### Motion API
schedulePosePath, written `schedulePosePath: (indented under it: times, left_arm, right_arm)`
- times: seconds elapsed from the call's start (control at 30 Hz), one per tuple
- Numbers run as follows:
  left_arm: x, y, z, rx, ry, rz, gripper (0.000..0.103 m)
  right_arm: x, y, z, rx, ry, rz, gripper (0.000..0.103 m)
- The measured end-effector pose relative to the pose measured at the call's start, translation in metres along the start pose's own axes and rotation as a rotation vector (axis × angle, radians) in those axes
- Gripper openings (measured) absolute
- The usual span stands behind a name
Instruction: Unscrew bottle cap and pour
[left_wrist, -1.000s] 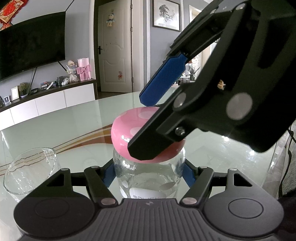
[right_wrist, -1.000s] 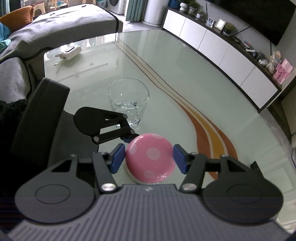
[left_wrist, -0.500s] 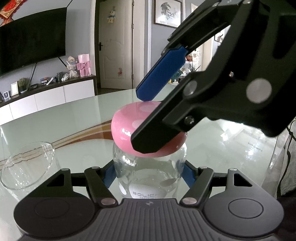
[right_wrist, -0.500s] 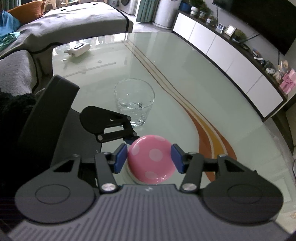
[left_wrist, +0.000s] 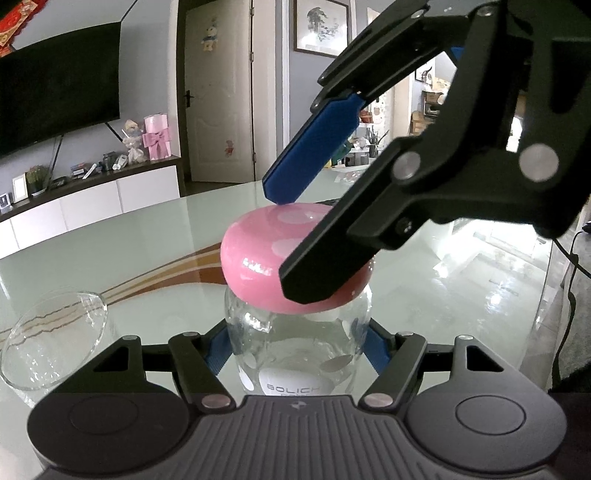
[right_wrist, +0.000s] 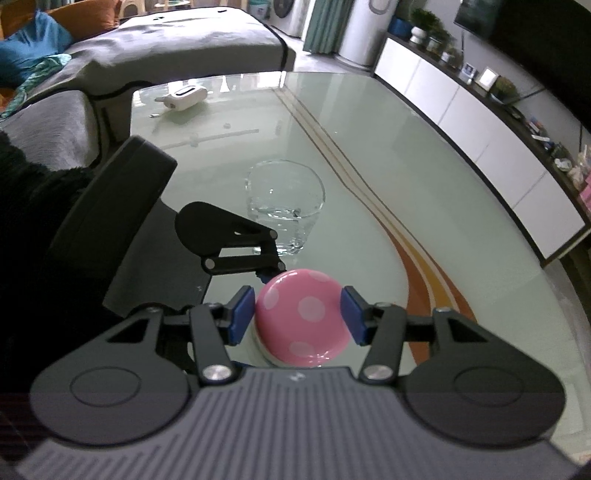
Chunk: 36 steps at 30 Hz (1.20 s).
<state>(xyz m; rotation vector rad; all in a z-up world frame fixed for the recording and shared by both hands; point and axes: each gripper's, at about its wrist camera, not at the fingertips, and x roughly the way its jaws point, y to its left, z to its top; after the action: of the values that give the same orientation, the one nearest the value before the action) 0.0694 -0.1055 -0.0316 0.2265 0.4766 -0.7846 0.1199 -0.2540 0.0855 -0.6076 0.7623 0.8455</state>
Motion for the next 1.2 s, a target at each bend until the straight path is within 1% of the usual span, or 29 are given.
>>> schedulePosePath:
  times: [0.13,0.23,0.27,0.3,0.37,0.43,0.53,0.6,0.7,0.8,0.9,1.0,1.2]
  left_arm:
    - [-0.001,0.0,-0.001,0.004,-0.003,-0.005,0.074]
    - [-0.001,0.0,-0.001,0.006,-0.002,-0.006,0.074]
    - [-0.001,0.0,-0.001,0.005,-0.001,-0.006,0.074]
    - [-0.001,0.0,-0.001,0.006,0.0,-0.006,0.075]
    - [-0.001,0.001,0.0,0.012,-0.003,0.001,0.078]
    - [-0.002,0.0,0.0,0.03,-0.015,0.011,0.082]
    - [-0.005,0.002,0.0,0.044,-0.034,0.004,0.083]
    - [-0.004,0.006,0.0,0.039,-0.036,-0.02,0.084]
    - [-0.002,0.012,-0.001,0.036,-0.042,-0.054,0.084]
    - [0.0,0.014,-0.003,0.037,-0.047,-0.064,0.085]
    - [0.001,0.012,-0.004,0.039,-0.052,-0.051,0.085]
    - [0.003,0.005,-0.006,0.068,-0.054,-0.028,0.085]
    - [0.008,0.005,-0.004,0.065,-0.045,-0.027,0.08]
  right_arm:
    - [-0.001,-0.004,-0.002,0.0,-0.012,0.024,0.051]
    - [-0.002,-0.003,-0.001,0.019,-0.015,0.012,0.051]
    - [-0.003,-0.002,0.0,0.026,-0.016,0.006,0.056]
    - [-0.003,-0.002,0.001,0.033,-0.017,-0.001,0.062]
    - [-0.005,0.003,0.004,0.054,-0.007,-0.024,0.062]
    - [-0.003,0.008,0.006,0.067,0.021,-0.059,0.064]
    - [-0.001,0.012,0.008,0.091,0.045,-0.092,0.064]
    - [0.0,0.012,0.009,0.11,0.047,-0.107,0.068]
    - [0.001,0.006,0.008,0.142,0.052,-0.106,0.068]
    - [0.003,0.002,0.006,0.171,0.061,-0.095,0.068]
    - [0.005,0.002,0.006,0.186,0.068,-0.098,0.069]
    - [0.006,0.004,0.006,0.191,0.072,-0.093,0.069]
    - [0.008,0.005,0.006,0.19,0.085,-0.092,0.068]
